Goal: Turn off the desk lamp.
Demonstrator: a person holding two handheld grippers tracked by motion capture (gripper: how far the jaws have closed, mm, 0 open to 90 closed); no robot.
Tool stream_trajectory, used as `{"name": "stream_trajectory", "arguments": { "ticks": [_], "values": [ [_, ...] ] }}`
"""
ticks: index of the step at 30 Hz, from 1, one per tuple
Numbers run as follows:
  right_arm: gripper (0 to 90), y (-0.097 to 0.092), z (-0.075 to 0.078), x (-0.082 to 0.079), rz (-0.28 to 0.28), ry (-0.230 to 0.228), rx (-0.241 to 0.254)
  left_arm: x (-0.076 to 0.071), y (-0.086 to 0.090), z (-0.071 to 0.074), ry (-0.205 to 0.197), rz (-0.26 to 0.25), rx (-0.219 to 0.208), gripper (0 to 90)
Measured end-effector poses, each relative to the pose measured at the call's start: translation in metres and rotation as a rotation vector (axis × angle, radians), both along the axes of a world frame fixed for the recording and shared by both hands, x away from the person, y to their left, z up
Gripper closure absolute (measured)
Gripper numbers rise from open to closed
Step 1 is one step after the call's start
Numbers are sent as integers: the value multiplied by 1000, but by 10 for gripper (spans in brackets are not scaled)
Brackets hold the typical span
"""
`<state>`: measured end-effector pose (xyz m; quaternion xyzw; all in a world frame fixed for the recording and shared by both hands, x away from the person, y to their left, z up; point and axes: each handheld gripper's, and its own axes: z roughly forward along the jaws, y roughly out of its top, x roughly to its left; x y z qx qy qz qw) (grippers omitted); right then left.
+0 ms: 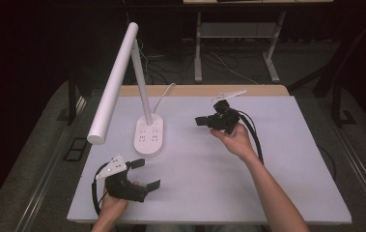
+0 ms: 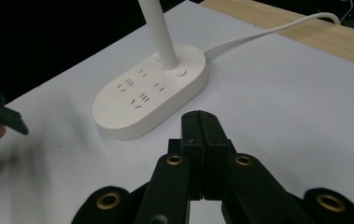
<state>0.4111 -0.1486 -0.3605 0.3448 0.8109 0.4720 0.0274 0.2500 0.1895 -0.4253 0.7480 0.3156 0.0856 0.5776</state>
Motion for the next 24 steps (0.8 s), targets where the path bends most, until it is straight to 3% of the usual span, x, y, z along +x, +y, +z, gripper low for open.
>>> {"name": "stream_trajectory", "arguments": {
  "ticks": [17, 21, 24],
  "values": [
    [898, -71, 5, -60, -57, -27, 19, -1, -1, 0, 0, 1, 1, 0],
    [824, -87, 3, -76, -73, -31, 34, -1, -1, 1, -1, 2, 0, 0],
    [638, -99, -1, -93, -101, -35, 31, -2, -1, 1, -1, 3, -2, 0]
  ]
}}
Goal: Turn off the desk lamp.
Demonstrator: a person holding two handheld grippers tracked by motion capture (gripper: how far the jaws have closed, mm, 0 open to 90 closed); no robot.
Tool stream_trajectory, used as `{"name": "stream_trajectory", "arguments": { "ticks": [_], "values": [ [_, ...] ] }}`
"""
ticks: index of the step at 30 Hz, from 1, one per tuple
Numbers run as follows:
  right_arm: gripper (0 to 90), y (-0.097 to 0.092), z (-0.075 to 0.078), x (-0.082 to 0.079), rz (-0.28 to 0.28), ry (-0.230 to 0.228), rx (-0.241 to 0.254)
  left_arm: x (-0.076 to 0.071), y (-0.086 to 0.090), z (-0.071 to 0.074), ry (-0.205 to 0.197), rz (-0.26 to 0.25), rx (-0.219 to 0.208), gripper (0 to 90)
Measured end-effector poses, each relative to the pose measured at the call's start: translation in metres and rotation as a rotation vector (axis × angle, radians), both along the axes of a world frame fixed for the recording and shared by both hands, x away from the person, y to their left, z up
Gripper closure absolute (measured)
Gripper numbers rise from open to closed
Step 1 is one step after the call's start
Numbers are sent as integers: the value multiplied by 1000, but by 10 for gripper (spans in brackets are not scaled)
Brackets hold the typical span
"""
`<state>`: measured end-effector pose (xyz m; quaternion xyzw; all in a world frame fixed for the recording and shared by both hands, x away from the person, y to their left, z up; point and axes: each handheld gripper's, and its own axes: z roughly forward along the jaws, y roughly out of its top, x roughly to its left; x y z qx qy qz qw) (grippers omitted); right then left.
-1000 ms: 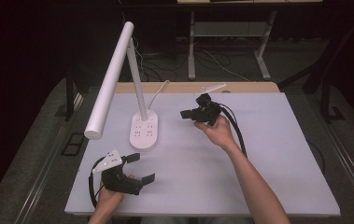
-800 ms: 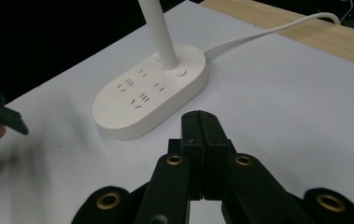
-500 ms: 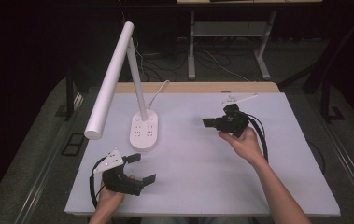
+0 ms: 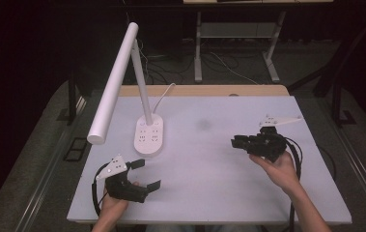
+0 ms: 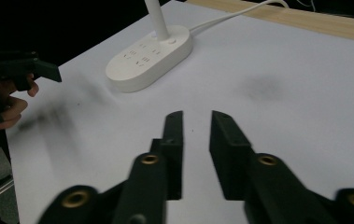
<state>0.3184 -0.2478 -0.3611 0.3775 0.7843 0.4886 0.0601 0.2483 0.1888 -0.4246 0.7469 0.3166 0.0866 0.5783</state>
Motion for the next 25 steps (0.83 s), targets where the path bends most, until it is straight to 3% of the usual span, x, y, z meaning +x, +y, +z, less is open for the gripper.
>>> {"name": "stream_trajectory", "arguments": {
  "ticks": [1, 5, 6, 7, 8, 9, 11, 12, 18, 25],
  "values": [
    [638, 0, 0, 0, 0, 0, 0, 0, 0, 0, 0, 0, 1, 0],
    [361, -15, -11, -16, -48, 7, 16, 0, 0, 0, -2, 0, 7, 0],
    [361, -15, -11, -16, -48, 7, 16, 0, 0, 0, -1, 1, 4, 0],
    [192, -21, -16, -21, -53, 18, 29, 0, 0, 0, 0, 3, 4, 0],
    [192, -21, -16, -21, -53, 18, 29, 0, 0, 0, -1, 1, 8, 0],
    [108, -24, -19, -25, -59, 20, 27, 0, 0, 0, 0, 2, 8, 0],
    [93, -28, -24, -32, -74, 19, 10, 0, 0, 0, -1, 2, 8, 0],
    [26, -31, -27, -35, -78, 17, 17, 0, 0, 0, 0, 3, 8, 0],
    [5, -46, -42, -54, -125, 34, 38, -1, 0, 0, -1, 3, 11, 0],
    [5, -55, -51, -68, -154, 43, 26, -1, 0, 0, -1, -4, 13, 0]
  ]
}}
